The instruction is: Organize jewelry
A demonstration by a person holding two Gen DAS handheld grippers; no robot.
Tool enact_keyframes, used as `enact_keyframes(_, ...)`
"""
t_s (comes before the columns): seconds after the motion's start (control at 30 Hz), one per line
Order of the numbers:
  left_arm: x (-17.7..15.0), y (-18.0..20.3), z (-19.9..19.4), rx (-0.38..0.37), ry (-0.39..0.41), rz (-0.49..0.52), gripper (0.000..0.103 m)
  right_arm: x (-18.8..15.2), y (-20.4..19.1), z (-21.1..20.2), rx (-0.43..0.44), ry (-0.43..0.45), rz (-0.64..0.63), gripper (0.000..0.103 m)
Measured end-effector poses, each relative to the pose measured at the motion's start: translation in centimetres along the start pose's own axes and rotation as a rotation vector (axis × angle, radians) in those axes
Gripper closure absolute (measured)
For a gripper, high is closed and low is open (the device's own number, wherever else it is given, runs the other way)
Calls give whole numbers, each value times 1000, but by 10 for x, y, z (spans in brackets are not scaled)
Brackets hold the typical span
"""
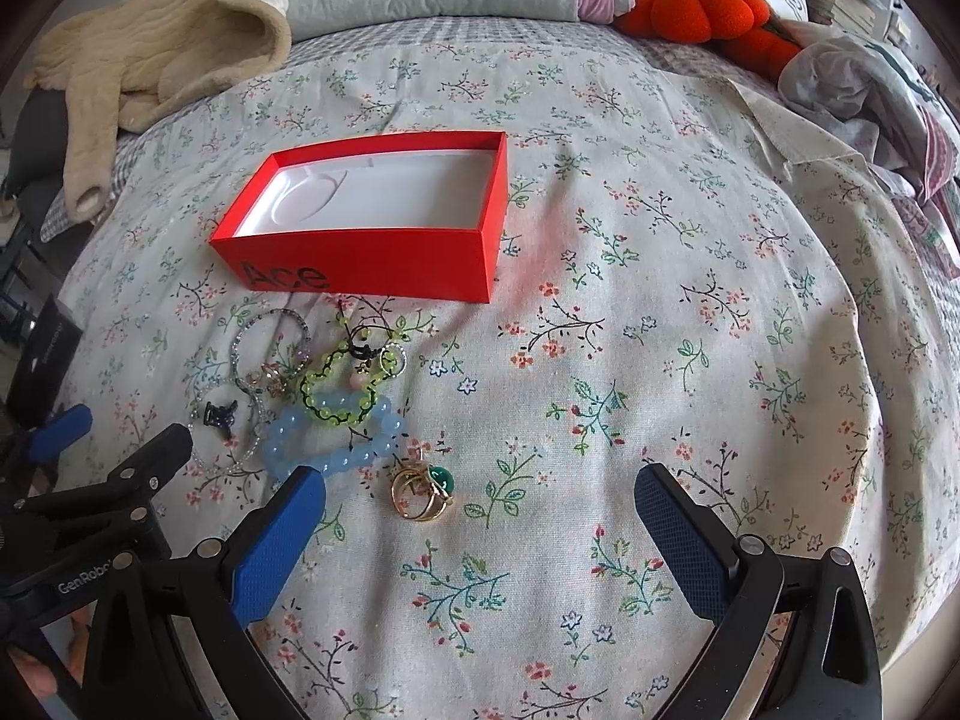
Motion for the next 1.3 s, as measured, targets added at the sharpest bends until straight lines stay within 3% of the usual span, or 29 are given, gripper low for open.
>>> enact_keyframes(0.17, 4, -2, -6, -40, 2, 13, 0, 2, 1, -6, -3, -16, -30, 0)
enact_keyframes(0.33, 5, 3, -2, -70, -92, 80, 0, 15, 1, -10, -6, -52, -68, 0)
enact_keyframes(0.47, 11, 4, -1, -90, -122, 106, 0, 26, -3, -6, 105, -83, -40, 0)
enact_keyframes(0.67, 29, -8, 18, -139, -149, -1, 1, 34, -3, 16, 202, -165, 5, 0)
enact_keyframes(0.77, 34, -7, 33, -175, -187, -20, 9, 33, -1, 30, 258, -190, 53, 1)
enact_keyframes(0.87, 44, -5, 43, -213, -195, -38, 14, 34, -3, 43, 332, -234, 95, 13)
enact_keyframes(0.93, 46, -3, 50, -242, -213, -53, 24, 37, -3, 48, 369, -244, 126, 22)
enact_keyframes(1.1, 48, 11, 62, -279, -256, -51, 42, 46, -5, 62, 388, -259, 143, 45)
enact_keyframes(1.17, 48, 18, 64, -278, -255, -35, 44, 47, -8, 67, 395, -271, 140, 55)
enact_keyframes(1.3, 50, 24, 74, -266, -271, -34, 53, 50, -14, 75, 393, -282, 126, 61)
Point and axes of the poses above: each gripper's, at about its wrist camera, not at the fingertips, and z roughly the way its jaws point, y to its right, x to its top, the point moved 7 cm from there along z, roughly the way its jaws point, and after that the axes turned 9 degrees about -z, right-handed, at the moved point
